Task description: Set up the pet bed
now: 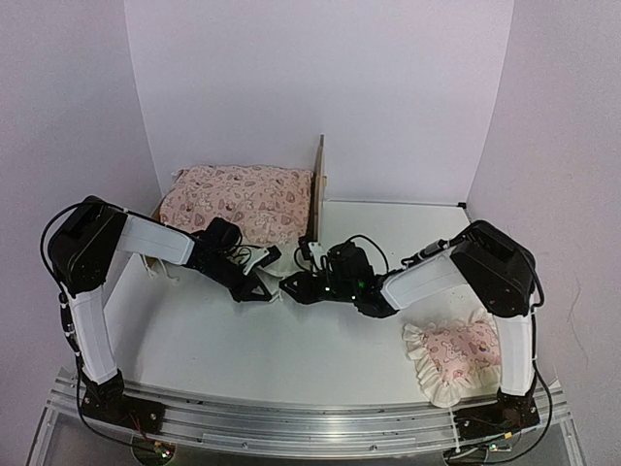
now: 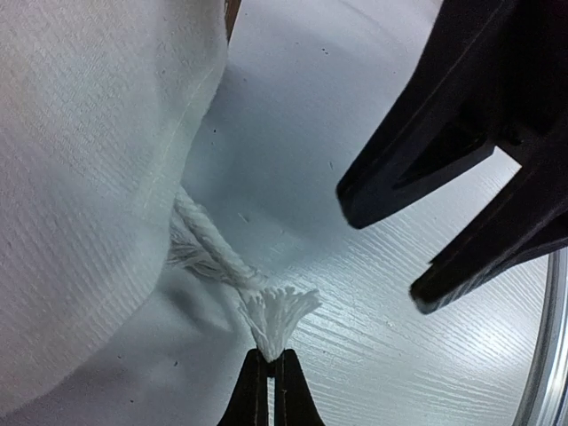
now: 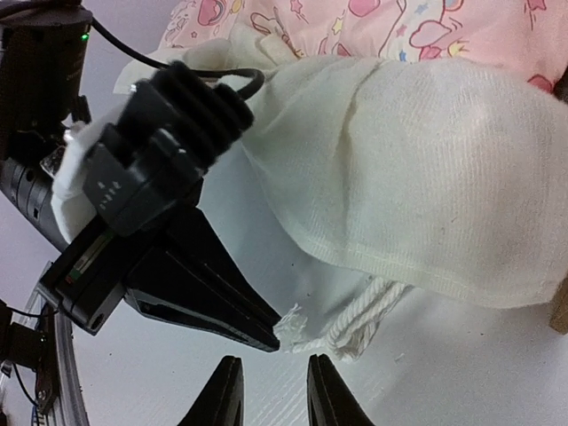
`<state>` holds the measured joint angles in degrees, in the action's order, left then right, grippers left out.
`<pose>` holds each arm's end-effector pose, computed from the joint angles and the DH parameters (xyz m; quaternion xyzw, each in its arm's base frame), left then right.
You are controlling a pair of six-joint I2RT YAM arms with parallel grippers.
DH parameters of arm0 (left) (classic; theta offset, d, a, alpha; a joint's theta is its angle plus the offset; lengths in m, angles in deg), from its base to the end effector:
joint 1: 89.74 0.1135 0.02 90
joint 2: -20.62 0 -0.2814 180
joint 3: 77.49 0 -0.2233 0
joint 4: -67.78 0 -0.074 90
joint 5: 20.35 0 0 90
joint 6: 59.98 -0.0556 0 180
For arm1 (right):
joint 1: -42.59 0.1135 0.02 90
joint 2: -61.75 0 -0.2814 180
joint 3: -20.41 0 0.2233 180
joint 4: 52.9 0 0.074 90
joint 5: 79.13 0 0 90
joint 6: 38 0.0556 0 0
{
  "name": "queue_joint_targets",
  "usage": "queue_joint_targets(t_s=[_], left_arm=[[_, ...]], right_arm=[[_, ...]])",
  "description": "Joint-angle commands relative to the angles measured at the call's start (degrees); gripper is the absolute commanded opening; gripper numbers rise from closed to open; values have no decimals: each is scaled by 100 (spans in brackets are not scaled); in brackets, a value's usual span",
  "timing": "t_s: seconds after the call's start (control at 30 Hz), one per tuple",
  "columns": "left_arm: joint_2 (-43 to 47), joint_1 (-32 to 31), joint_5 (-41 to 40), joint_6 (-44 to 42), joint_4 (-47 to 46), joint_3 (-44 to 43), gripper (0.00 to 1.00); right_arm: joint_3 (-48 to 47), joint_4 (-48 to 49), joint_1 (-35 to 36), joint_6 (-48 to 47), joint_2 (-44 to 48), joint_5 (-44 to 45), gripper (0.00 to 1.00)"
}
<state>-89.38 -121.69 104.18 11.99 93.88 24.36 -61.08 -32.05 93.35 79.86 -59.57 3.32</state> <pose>0.2968 -0.2223 0.1585 0.4620 0.7973 -0.3151 0.2271 0.2852 0.3608 0.1689 -0.1987 0.7885 0.4086 0.4145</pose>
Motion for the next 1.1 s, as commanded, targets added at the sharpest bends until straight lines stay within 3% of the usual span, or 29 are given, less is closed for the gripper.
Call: queue_joint_targets(t_s=[0.0, 0.27, 0.5, 0.6, 0.73, 0.93, 1.07], left_arm=[[181, -69, 191, -263, -410, -158, 0], [140, -225, 215, -254, -557, -179, 0], [133, -269, 191, -271, -533, -187, 0], [110, -269, 92, -127, -526, -246, 3], [130, -228, -434, 744, -597, -348, 26], [43, -229, -756, 2732, -755, -510, 38], [-74, -301, -827, 3388, -832, -405, 42]], right_arm=[[-295, 257, -5, 385, -323, 15, 28], [-468, 356, -5, 528, -530, -17, 28], [-435, 491, -5, 593, -583, 11, 2], [-295, 489, -36, 691, -501, 83, 0], [28, 488, -81, 784, -287, 278, 0], [27, 573, -79, 891, -346, 186, 0], [77, 651, -82, 942, -326, 197, 0]])
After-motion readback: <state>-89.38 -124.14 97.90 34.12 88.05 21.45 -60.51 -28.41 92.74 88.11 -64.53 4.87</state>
